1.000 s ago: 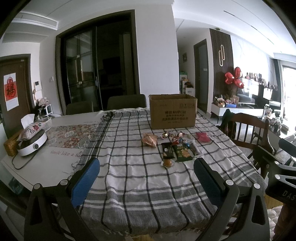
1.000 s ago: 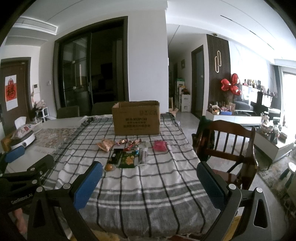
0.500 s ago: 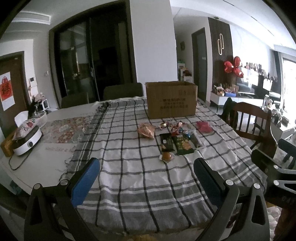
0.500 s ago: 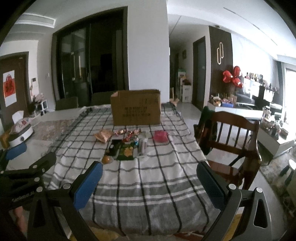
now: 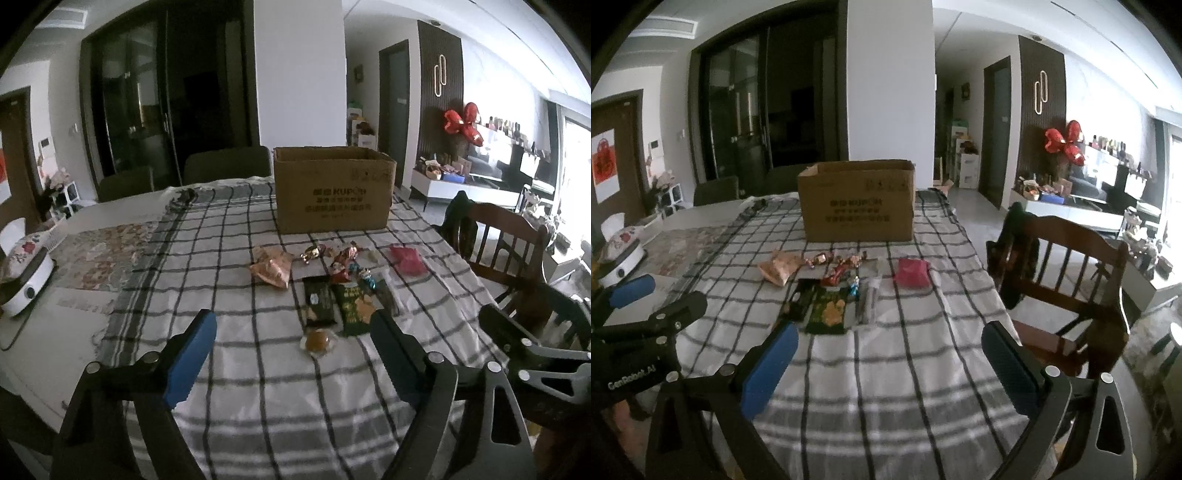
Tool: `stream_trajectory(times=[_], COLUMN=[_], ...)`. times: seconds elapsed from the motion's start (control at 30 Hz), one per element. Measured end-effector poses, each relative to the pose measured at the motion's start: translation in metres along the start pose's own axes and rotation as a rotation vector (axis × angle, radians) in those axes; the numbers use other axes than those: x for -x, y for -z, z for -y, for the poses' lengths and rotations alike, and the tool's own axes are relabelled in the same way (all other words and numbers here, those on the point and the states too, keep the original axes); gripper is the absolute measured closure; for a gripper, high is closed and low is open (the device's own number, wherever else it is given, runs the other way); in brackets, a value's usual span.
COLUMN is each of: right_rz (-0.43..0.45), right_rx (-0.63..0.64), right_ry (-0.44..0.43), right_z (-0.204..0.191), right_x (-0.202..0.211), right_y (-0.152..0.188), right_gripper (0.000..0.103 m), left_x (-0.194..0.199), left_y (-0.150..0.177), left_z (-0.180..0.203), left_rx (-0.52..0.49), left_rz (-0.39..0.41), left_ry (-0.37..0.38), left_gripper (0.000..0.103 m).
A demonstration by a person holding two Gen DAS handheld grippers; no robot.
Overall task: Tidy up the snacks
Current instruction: 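Grasp the dark cheese cracker packet with the left tool while the right tool grasps the white tube snack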
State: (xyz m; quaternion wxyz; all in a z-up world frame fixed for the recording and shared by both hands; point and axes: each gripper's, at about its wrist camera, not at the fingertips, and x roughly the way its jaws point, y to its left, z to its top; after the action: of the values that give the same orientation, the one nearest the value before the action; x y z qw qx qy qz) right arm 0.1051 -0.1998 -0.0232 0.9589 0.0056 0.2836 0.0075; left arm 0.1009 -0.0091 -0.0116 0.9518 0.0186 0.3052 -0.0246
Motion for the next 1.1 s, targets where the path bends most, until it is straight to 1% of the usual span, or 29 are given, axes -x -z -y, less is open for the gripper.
stream_trajectory(times=[0.03, 0.17, 0.27, 0.33, 0.47, 0.57, 0.67, 0.77, 0.83, 0.93, 1.1], right_rz=[-0.004, -0.034, -0.072, -0.096, -0.15, -0.191, -0.212, -0.227, -0.236, -0.257, -0.285], right_rx=[-0.004, -0.022, -0.037, -0.045, -0.053, -0.077, -0.073, -0.069, -0.074, -0.079, -0.084], right_ry=[-0.009, -0.031, -0.049, -0.057, -0.063, -0.075, -0.068, -0.073, -0.081, -0.087, -0.098], right_z=[0.0, -0.001, -0.002, -0.003, -0.004, -0.004, -0.006, -0.007, -0.008, -0.009, -0.01], right_x=[-0.007, -0.034, -0.058, -0.072, -0.101, -0.119, -0.133, -0.144, -0.151, -0.161, -0.176], right_y=[-0.003, -0.011, -0.015, -0.017, -0.016, -0.014, -0.013, -0.014, -0.014, -0.013, -0.01], right_gripper=[0.005, 0.012, 0.017, 0.02, 0.029, 0.031, 0.035, 0.036, 0.037, 0.042, 0.046], left_x=[-0.005, -0.03, -0.047, -0.058, -0.084, -0.102, -0.119, -0.136, -0.144, -0.155, -0.17], left_y=[-0.002, -0.011, -0.014, -0.016, -0.018, -0.02, -0.02, -0.018, -0.017, -0.013, -0.007], left_z=[0.0, -0.001, 0.0, 0.001, 0.004, 0.007, 0.008, 0.01, 0.012, 0.015, 0.015], left_rx=[0.002, 0.009, 0.007, 0.009, 0.012, 0.017, 0.024, 0.033, 0.033, 0.025, 0.031], left_rz=[-0.004, -0.034, -0.053, -0.07, -0.102, -0.121, -0.147, -0.177, -0.192, -0.213, -0.252], left_ry=[0.002, 0.013, 0.016, 0.022, 0.037, 0.044, 0.051, 0.058, 0.06, 0.05, 0.049], left_gripper=[0.025, 0.031, 0.035, 0.04, 0.041, 0.041, 0.045, 0.048, 0.052, 0.053, 0.055])
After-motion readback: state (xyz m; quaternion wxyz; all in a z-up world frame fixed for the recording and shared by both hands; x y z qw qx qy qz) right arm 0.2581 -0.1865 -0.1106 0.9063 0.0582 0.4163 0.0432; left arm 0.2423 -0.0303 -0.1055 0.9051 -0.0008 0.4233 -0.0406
